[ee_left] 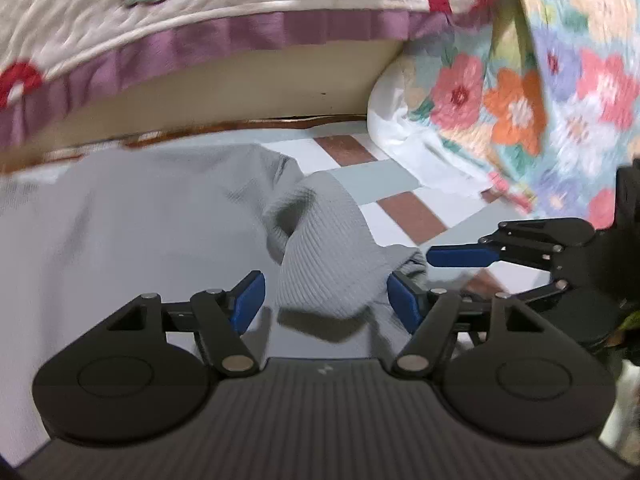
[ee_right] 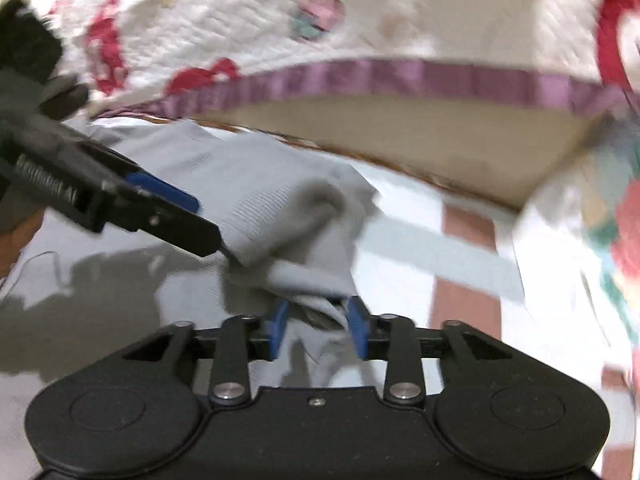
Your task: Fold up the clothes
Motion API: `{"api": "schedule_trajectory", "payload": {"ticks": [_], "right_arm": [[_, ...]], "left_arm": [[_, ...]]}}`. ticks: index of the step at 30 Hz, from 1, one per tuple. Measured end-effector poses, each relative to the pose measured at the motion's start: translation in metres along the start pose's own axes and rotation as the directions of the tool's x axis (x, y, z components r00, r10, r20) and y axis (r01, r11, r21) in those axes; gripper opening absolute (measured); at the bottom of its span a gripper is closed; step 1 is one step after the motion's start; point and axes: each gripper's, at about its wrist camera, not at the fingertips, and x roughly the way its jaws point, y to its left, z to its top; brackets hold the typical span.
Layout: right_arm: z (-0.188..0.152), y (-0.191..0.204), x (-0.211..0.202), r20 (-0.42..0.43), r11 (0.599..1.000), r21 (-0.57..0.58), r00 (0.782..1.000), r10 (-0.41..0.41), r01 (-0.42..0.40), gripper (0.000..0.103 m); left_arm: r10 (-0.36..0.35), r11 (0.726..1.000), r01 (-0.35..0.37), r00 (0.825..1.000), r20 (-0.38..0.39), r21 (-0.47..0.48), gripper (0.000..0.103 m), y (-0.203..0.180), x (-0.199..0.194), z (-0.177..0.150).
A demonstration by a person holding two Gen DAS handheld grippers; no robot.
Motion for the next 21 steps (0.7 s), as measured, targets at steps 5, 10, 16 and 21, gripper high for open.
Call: {"api": "schedule_trajectory", "payload": {"ticks": [5, 10, 16, 21], "right_arm": [[-0.001, -0.023, 0.013, 0.026, 0.977, 0.203, 0.998, 0.057, -0.061, 0.066], [-0.012, -0.029, 0.017, 0.070, 0.952, 0.270, 0.989, 0.132, -0.146, 0.064], [-0.022, -0.050, 0.012, 0.106, 0.879, 0.476, 0.992, -0.067, 0.009, 0.060], [-0.010, -0.021, -0.002, 0.179, 0.920, 0.392, 0.979, -0.097, 0.019, 0.010]], "left_arm": [[-0.012, 0.991, 0.017, 0.999, 0.039, -0.131, 0.006, 0.021, 0.003, 0.035], [-0.133, 0.897, 0.174, 0.983, 0.127, -0.407, 0.005, 0.064, -0.010, 0.047], [-0.167, 0.911, 0.199, 0.979, 0.120, -0.360, 0.004, 0.045, -0.018, 0.046], [-0.195, 0.921, 0.221, 0.974, 0.113, -0.321, 0.004, 0.029, -0.024, 0.046]]}}
